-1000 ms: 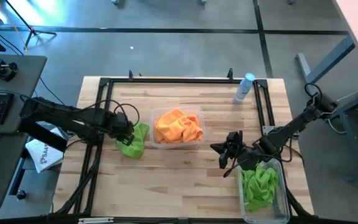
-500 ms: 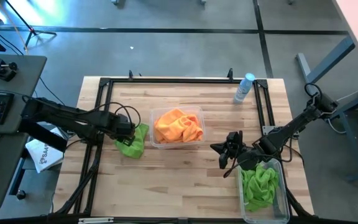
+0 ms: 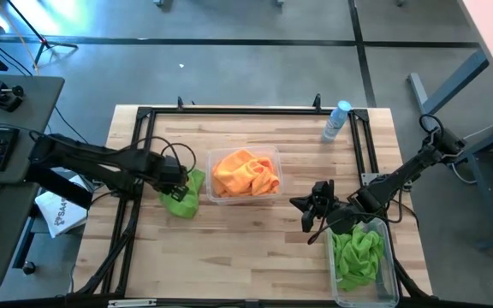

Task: Sort microfiber towel by color & place in baskets
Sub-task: Put the green microfiber cloth into the bottom transparent bin

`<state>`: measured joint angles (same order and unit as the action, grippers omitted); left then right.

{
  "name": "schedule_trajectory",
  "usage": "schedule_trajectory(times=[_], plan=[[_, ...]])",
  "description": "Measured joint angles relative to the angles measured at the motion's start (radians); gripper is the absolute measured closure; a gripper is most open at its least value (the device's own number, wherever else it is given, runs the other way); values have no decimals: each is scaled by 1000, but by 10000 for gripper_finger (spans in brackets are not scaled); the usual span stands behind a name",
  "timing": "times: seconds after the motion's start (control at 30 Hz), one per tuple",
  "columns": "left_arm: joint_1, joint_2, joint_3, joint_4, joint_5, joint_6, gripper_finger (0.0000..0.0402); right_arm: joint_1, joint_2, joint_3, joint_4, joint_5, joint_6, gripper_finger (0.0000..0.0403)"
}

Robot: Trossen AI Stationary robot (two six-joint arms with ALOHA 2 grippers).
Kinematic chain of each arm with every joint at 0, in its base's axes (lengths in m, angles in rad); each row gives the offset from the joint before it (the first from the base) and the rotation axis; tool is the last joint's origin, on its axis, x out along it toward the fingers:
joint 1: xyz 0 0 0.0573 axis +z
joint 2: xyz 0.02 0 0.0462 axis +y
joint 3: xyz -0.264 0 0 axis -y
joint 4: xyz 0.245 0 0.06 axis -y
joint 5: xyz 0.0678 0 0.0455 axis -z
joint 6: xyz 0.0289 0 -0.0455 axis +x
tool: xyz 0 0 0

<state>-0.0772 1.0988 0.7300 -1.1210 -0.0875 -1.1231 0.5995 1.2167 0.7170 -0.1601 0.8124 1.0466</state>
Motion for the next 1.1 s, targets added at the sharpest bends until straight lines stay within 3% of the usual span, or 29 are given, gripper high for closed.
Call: schedule_trajectory(times=[0.13, 0.37, 0.53, 0.7, 0.9, 1.1], plan=[[0, 0, 117, -77, -55, 26, 400, 0, 0, 0, 0, 0, 0, 402], [-2, 0, 372, -212, -247, 65, 401, 0, 0, 0, 0, 0, 60, 402], [-2, 0, 537, -217, -382, 138, 401, 0, 0, 0, 36, 1, 54, 402], [13, 1, 664, -217, -428, 235, 401, 0, 0, 0, 115, 41, 41, 402], [50, 11, 769, -189, -446, 358, 401, -11, 0, 69, 187, 83, -154, 402], [123, 90, 873, -140, -360, 522, 401, -67, -1, 253, 168, 97, -464, 402]])
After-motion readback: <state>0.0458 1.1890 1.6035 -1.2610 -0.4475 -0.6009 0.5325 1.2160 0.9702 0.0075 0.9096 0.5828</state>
